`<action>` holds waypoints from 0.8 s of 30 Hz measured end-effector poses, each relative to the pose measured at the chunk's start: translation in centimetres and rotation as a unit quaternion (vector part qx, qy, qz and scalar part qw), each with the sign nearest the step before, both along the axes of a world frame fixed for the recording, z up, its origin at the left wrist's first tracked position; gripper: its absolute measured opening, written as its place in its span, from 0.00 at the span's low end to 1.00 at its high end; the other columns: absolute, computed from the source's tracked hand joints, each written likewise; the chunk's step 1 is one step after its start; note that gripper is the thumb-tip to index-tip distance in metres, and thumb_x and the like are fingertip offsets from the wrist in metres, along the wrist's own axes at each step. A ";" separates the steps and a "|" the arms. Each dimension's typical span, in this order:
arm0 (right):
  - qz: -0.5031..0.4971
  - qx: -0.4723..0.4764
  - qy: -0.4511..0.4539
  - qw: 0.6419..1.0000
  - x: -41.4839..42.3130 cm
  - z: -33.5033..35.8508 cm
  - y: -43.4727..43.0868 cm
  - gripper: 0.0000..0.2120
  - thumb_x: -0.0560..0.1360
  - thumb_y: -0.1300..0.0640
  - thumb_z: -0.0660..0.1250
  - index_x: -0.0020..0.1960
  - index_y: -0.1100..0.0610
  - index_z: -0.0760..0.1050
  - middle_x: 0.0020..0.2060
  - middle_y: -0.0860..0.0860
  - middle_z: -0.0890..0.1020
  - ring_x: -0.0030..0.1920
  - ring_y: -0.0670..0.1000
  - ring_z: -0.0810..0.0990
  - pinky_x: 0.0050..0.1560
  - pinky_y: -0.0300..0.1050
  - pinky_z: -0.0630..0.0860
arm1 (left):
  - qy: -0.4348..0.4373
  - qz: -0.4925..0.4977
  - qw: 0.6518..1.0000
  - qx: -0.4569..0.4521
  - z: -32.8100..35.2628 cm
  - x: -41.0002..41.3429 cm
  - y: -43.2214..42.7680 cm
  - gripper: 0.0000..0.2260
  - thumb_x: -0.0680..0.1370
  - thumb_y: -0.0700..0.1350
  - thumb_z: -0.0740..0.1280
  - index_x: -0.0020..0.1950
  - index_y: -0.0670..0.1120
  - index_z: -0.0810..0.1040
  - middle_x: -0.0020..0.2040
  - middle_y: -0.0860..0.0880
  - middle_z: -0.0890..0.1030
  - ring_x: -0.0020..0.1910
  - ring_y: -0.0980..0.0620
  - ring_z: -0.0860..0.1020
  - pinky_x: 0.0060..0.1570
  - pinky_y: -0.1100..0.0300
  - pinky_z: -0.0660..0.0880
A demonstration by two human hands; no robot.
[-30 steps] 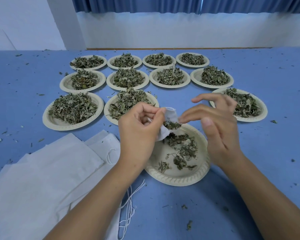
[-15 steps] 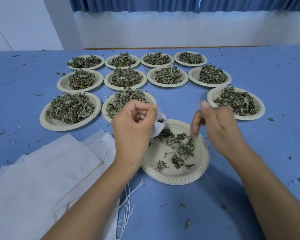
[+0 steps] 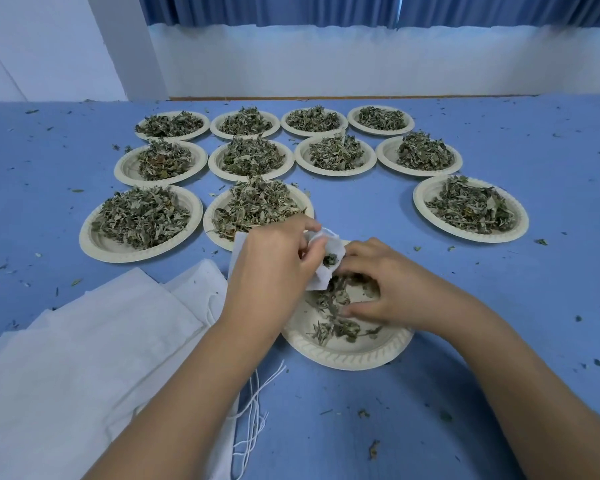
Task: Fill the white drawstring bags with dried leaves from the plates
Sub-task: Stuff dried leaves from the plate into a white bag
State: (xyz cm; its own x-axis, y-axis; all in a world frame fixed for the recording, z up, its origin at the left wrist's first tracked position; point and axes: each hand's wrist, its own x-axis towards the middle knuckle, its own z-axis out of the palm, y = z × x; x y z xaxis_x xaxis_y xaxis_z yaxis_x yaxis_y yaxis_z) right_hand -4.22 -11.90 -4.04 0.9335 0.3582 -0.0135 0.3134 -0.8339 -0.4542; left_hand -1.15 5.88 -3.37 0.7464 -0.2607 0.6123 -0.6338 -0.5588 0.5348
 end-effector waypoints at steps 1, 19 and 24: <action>0.006 0.004 -0.005 1.000 0.0 -0.2 0.4 0.22 0.70 0.52 0.75 0.63 0.51 0.77 0.61 0.46 0.74 0.61 0.46 0.68 0.63 0.42 0.66 | -0.003 -0.001 1.000 0.008 0.0 -0.1 -0.1 0.04 0.75 0.40 0.73 0.48 0.42 0.84 0.26 0.54 0.72 0.26 0.57 0.70 0.32 0.60 0.72; -0.123 0.517 -0.083 0.843 -0.6 2.2 -0.2 0.10 0.63 0.70 0.73 0.42 0.60 0.80 0.33 0.47 0.83 0.34 0.44 0.80 0.41 0.35 0.78 | 0.088 -0.016 0.985 -0.147 0.0 -0.6 -0.4 0.04 0.75 0.39 0.72 0.41 0.42 0.80 0.27 0.50 0.76 0.28 0.53 0.75 0.34 0.51 0.78; -0.087 0.252 -0.259 0.929 -0.5 0.7 0.7 0.12 0.65 0.76 0.71 0.43 0.62 0.83 0.38 0.53 0.83 0.38 0.47 0.79 0.44 0.37 0.76 | 0.113 -0.050 0.978 -0.169 -0.1 -1.3 -0.9 0.05 0.76 0.40 0.72 0.41 0.42 0.80 0.27 0.51 0.76 0.27 0.50 0.76 0.32 0.49 0.79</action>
